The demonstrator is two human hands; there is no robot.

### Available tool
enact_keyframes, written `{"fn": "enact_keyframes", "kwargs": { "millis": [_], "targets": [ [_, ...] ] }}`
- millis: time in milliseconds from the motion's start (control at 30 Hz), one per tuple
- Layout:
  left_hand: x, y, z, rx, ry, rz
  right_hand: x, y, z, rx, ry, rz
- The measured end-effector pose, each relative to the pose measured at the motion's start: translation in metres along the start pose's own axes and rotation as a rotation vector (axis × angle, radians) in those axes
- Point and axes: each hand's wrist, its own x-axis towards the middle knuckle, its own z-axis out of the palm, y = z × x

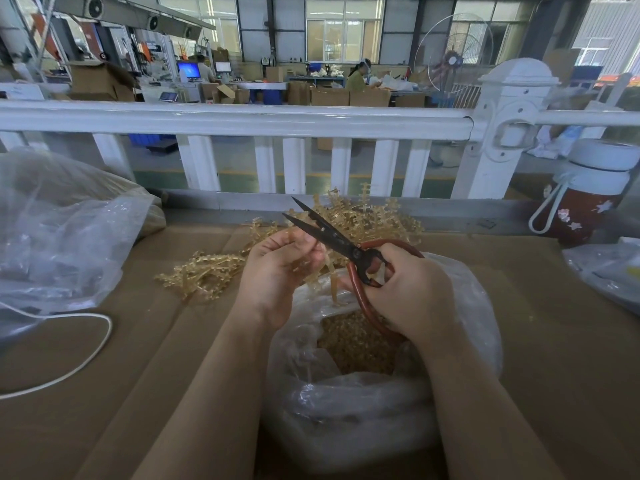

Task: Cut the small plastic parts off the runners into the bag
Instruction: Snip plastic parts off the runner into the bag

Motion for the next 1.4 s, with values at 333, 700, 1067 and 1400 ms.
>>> {"fn": "enact_keyframes", "kwargs": {
  "millis": [333,700,1067,1400],
  "targets": [
    [-0.001,0.001,0.0,0.011,-0.014,0.005,0.0,-0.001,0.001,0.009,-0.014,0.024],
    [-0.001,0.006,0.0,-0.11,0.092,-0.121,-0.005,-0.001,0.0,0.246,0.092,0.138],
    [0.002,0.011,-0.004,-0.163,0.175,-0.025,-0.003,0.005,0.001,0.216,0.094,0.267],
    [0.009,0.011,-0.057,0.575,0.849,0.015,-0.003,0.008,0.002,0.16,0.048,0.307]
  ]
}}
